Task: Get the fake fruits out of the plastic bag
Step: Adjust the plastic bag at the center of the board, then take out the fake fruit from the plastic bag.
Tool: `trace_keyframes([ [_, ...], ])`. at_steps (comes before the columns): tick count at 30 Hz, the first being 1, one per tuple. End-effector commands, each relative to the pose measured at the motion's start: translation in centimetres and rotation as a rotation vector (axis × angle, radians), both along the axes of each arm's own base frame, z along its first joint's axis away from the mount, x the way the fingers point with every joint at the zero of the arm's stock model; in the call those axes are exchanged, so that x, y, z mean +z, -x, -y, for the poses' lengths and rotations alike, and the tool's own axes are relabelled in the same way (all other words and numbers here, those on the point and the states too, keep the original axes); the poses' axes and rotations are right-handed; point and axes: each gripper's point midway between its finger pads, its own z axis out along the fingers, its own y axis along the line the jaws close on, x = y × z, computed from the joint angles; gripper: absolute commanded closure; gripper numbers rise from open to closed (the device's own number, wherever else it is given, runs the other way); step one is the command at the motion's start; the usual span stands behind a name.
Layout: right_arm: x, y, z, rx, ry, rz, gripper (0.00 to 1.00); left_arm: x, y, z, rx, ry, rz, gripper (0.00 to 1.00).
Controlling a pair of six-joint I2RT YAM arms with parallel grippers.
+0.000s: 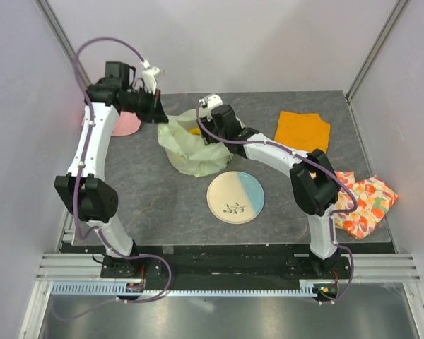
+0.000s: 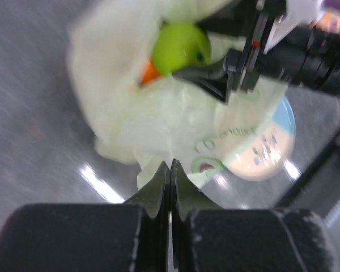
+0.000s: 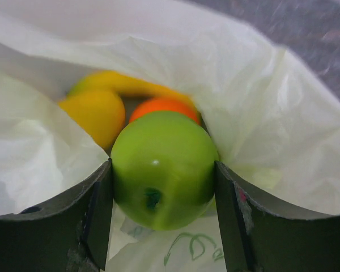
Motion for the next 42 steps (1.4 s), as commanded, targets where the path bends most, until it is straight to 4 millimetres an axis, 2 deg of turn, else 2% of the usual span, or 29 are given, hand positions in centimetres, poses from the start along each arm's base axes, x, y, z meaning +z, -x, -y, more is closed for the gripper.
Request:
trace_keyframes([
  [1,0.3,3.1,0.5,0.01,0.026,0.002,0.6,-5.3,6.7,0.5,-0.09,-0.008,-0.204,0.98],
  [2,-0.8,3.7,0.8,0.014,0.032,-0.026,0.6,-7.5,8.2,0.4,-0.087,-0.004,-0.276,0.98],
  [3,-1.2,4.2,1.0,0.018,0.037,-0.039,0.59,-7.9,8.7,0.5,-0.085,0.002,-0.279,0.98],
  [4,-1.6,4.6,1.2,0.019,0.042,-0.051,0.59,-7.6,9.5,0.5,-0.076,0.011,-0.269,0.99],
  [5,-2.6,5.1,1.5,0.023,0.054,-0.073,0.56,-8.8,10.3,0.5,-0.071,0.016,-0.303,0.98],
  [7,-3.4,6.0,1.5,0.053,0.06,-0.102,0.52,-8.9,10.7,0.6,-0.06,0.026,-0.297,0.98],
  [8,-4.0,6.4,1.6,0.065,0.067,-0.117,0.42,-9.4,11.1,0.6,-0.057,0.027,-0.314,0.98],
  [11,-4.0,7.6,1.5,0.095,0.045,-0.154,0.23,-10.1,11.6,0.7,-0.058,0.029,-0.337,0.98],
  [13,-3.2,7.7,1.6,0.073,-0.002,-0.169,0.16,-10.5,11.8,0.6,-0.057,0.025,-0.346,0.98],
  [15,-2.6,7.3,1.9,0.063,-0.062,-0.2,0.14,-10.7,12.1,0.7,-0.059,0.024,-0.356,0.98],
  [17,-2.0,6.3,2.6,0.018,-0.139,-0.233,0.13,-10.7,12.3,0.7,-0.061,0.03,-0.357,0.98],
  [20,-2.7,5.6,2.7,0.001,-0.139,-0.249,0.13,-10.6,12.7,1.1,-0.071,0.048,-0.368,0.98],
  [21,-3.6,5.4,2.6,-0.001,-0.128,-0.262,0.14,-10.7,12.7,1.2,-0.07,0.055,-0.377,0.99],
  [22,-3.5,5.1,2.3,-0.003,-0.138,-0.261,0.14,-10.7,12.8,1.3,-0.074,0.065,-0.382,0.99],
  [26,-5.6,4.3,1.7,-0.029,-0.143,-0.304,0.13,-11.0,13.1,1.6,-0.077,0.076,-0.396,0.98],
  [28,-5.2,4.3,0.6,0.004,-0.169,-0.314,0.14,-11.3,13.3,1.7,-0.074,0.079,-0.409,0.98],
  [29,-5.7,4.3,0.4,0.009,-0.164,-0.321,0.14,-11.4,13.4,1.7,-0.074,0.079,-0.409,0.99],
  [31,-5.6,4.1,0.1,0.017,-0.152,-0.313,0.15,-11.7,13.6,1.6,-0.072,0.076,-0.416,0.99],
  [37,-7.4,5.2,0.2,0.025,-0.12,-0.357,0.15,-11.8,13.4,1.5,-0.063,0.073,-0.415,0.98],
  [41,-7.9,5.4,-0.6,0.044,-0.121,-0.355,0.26,-11.8,13.3,1.5,-0.055,0.073,-0.417,0.98],
  [42,-8.1,5.4,-0.7,0.048,-0.118,-0.355,0.34,-11.8,13.2,1.5,-0.055,0.073,-0.419,0.98],
])
